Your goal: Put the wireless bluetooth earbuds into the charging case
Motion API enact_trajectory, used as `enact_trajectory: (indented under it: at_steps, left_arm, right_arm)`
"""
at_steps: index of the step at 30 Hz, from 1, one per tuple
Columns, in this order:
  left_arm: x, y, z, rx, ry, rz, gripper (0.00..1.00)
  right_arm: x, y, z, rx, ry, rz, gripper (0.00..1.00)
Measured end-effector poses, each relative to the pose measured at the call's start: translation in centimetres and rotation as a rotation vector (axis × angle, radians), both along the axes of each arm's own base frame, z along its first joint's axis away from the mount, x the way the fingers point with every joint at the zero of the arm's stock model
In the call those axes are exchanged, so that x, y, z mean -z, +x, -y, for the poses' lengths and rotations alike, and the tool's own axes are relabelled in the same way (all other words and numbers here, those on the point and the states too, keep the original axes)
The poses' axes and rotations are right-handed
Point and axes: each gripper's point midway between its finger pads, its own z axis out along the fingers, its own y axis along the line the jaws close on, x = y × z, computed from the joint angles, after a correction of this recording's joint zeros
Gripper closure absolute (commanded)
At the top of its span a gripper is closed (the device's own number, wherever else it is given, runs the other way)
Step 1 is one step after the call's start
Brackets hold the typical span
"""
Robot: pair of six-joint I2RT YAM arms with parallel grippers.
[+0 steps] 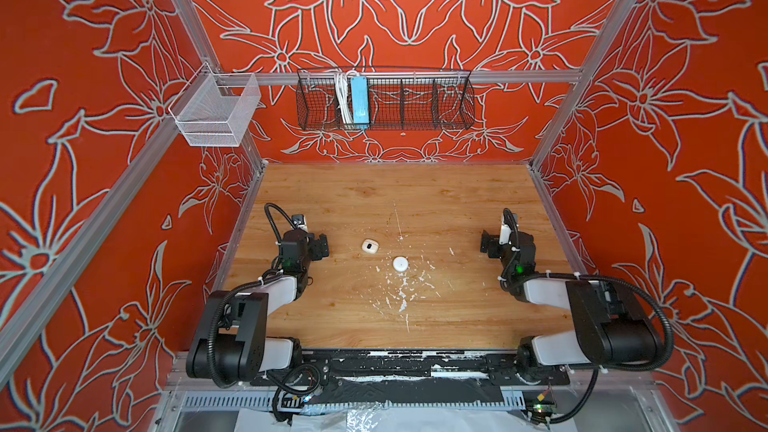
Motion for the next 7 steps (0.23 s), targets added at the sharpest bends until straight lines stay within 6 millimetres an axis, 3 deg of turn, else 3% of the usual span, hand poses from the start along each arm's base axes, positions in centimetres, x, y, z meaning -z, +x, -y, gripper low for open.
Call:
enact_trajectory:
  at_steps: [7]
  left_arm:
    - [0.00,0.01,0.05,0.003,0.000,0.000,0.03]
  right_arm:
    - [0.00,0.00,0.00,0.000,0.000,0.000,0.02]
